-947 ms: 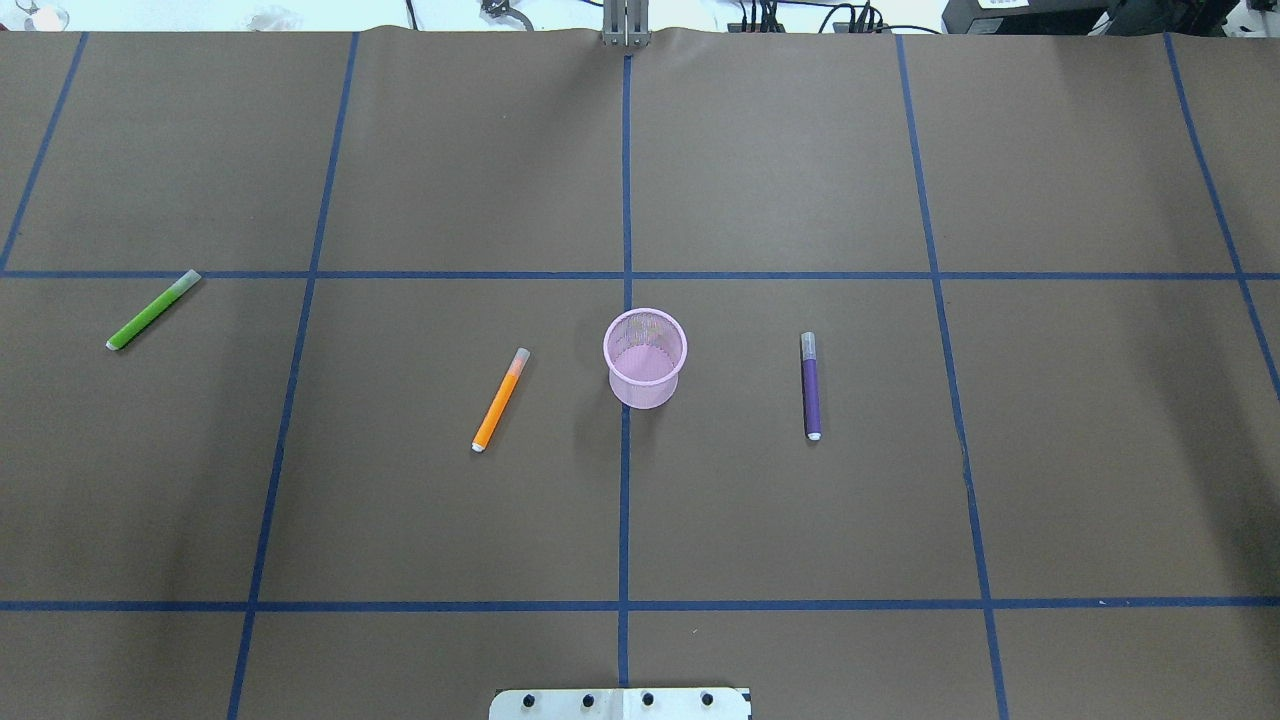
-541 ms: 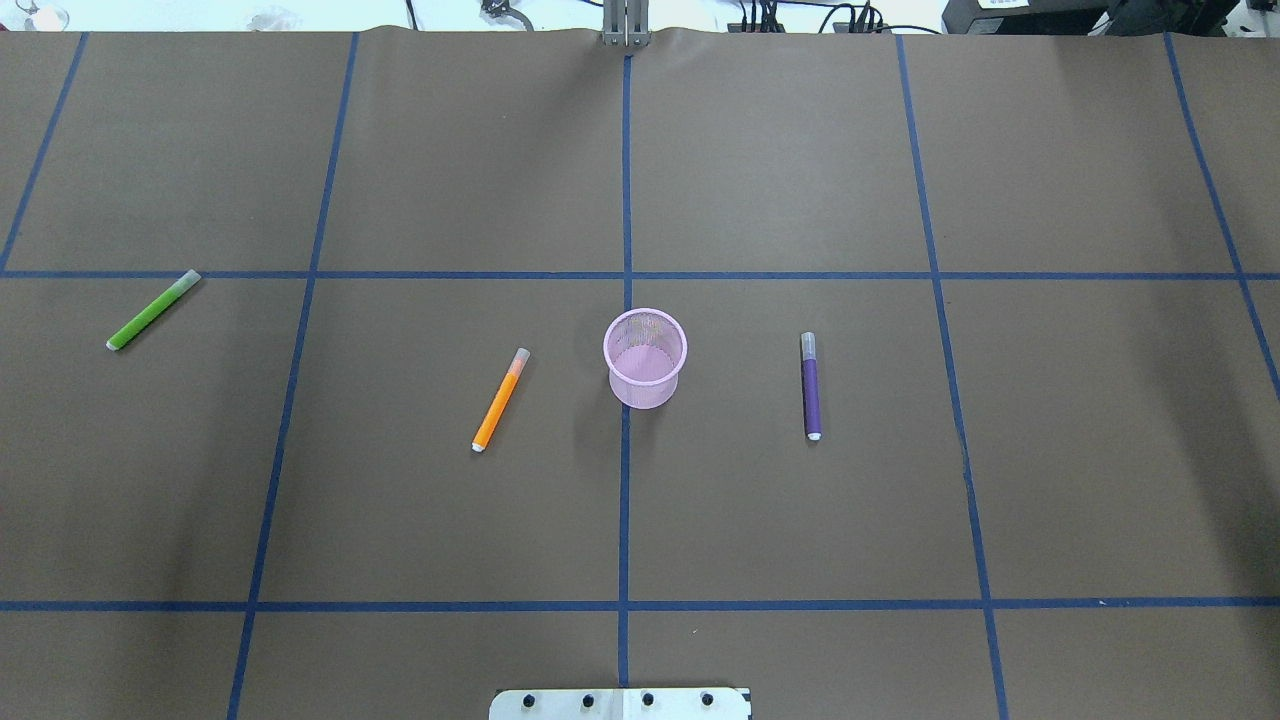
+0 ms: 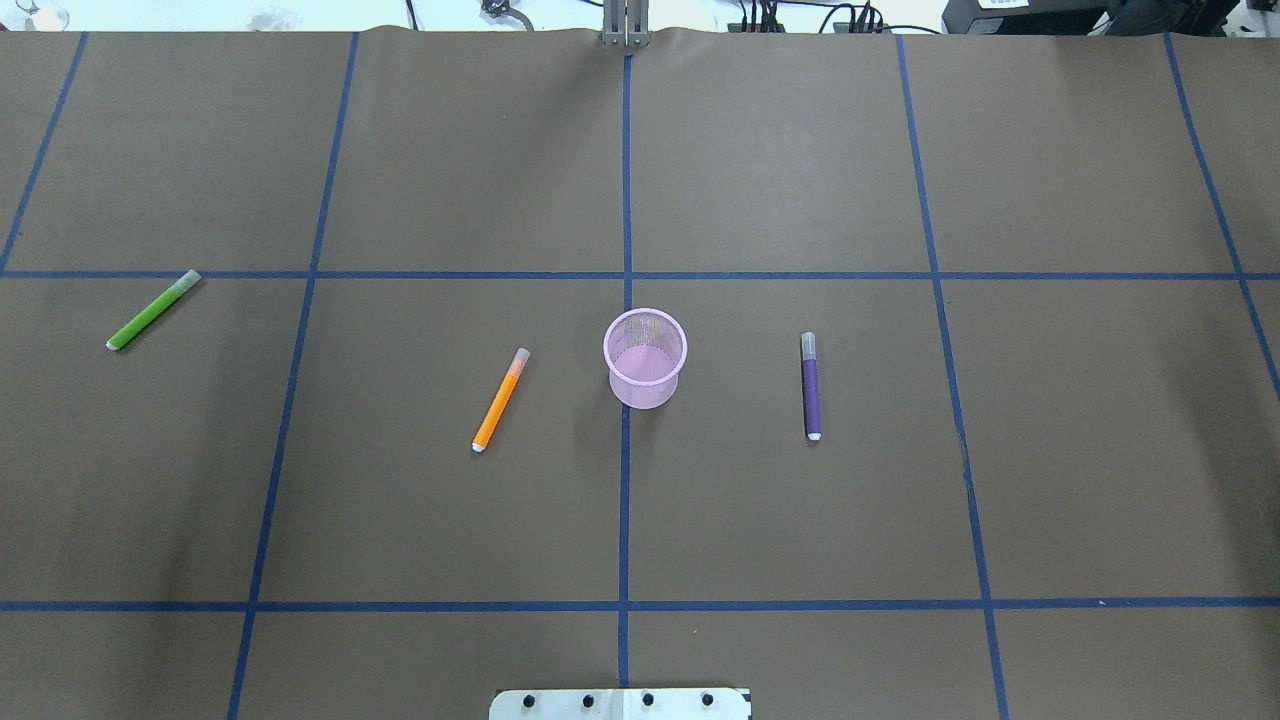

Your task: Collect pens into pen holder

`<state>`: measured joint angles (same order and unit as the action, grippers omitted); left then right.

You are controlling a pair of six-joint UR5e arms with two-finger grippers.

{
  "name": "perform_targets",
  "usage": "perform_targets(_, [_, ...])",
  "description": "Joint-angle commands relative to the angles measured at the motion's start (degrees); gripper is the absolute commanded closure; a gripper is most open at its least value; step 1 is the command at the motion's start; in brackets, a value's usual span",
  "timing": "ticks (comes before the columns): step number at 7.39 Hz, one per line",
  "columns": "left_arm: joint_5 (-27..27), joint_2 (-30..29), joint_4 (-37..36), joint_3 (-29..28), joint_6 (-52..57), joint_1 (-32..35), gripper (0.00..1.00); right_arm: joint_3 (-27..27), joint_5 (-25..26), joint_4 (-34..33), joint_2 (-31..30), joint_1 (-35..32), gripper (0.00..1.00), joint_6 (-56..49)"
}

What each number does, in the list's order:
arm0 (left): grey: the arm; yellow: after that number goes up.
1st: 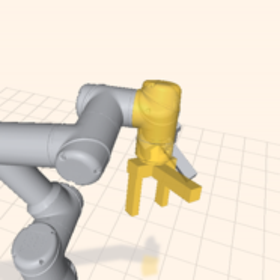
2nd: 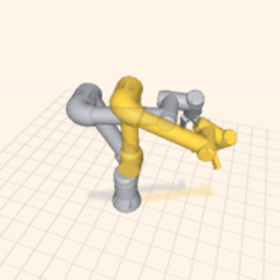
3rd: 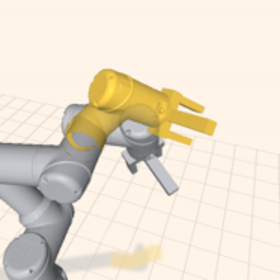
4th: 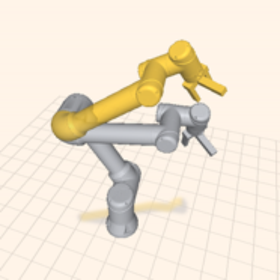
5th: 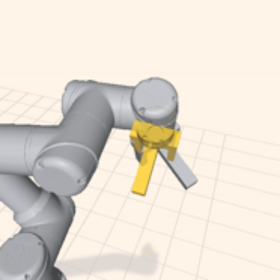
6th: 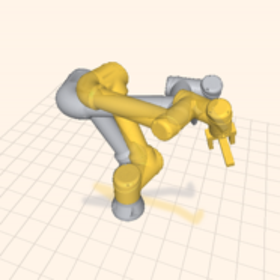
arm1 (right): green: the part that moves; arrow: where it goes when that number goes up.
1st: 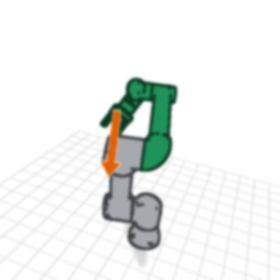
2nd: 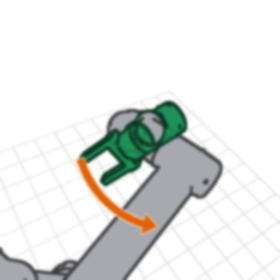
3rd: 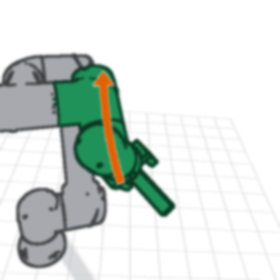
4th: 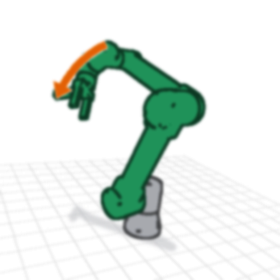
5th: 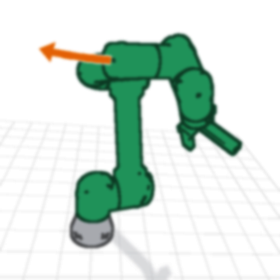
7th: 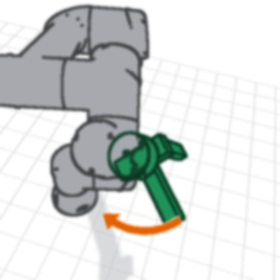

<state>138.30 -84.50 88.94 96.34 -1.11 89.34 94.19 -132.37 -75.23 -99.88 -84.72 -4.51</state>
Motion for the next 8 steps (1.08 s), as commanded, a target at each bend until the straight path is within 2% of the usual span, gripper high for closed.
perform_targets(1, [0.04, 0.04, 0.00, -0.10, -0.12, -0.22, 0.00, -9.85, 2.02, 0.53, 5.37, 5.93, 0.05, -6.20])
perform_targets(2, [0.04, 0.04, 0.00, -0.10, -0.12, -0.22, 0.00, -15.64, 1.77, 0.44, 9.14, 6.05, 0.05, -8.39])
perform_targets(3, [0.04, 0.04, 0.00, -0.10, -0.03, -0.22, 0.00, -17.53, 1.94, 0.61, 9.44, 6.05, 0.04, -10.07])
perform_targets(6, [0.13, 0.04, 0.00, -0.01, -0.12, -0.22, 0.00, -18.69, 1.94, 1.05, 7.86, 6.05, 0.02, -9.55])
perform_targets(7, [0.13, 0.04, 0.00, 0.08, -0.12, -0.22, 0.00, -18.60, 2.38, 1.14, 8.12, 6.05, 0.08, -8.95])
perform_targets(8, [0.13, 0.04, 0.00, 0.25, -0.12, -0.22, 0.00, -18.60, 5.43, 1.14, 8.12, 6.05, 0.19, -8.94])
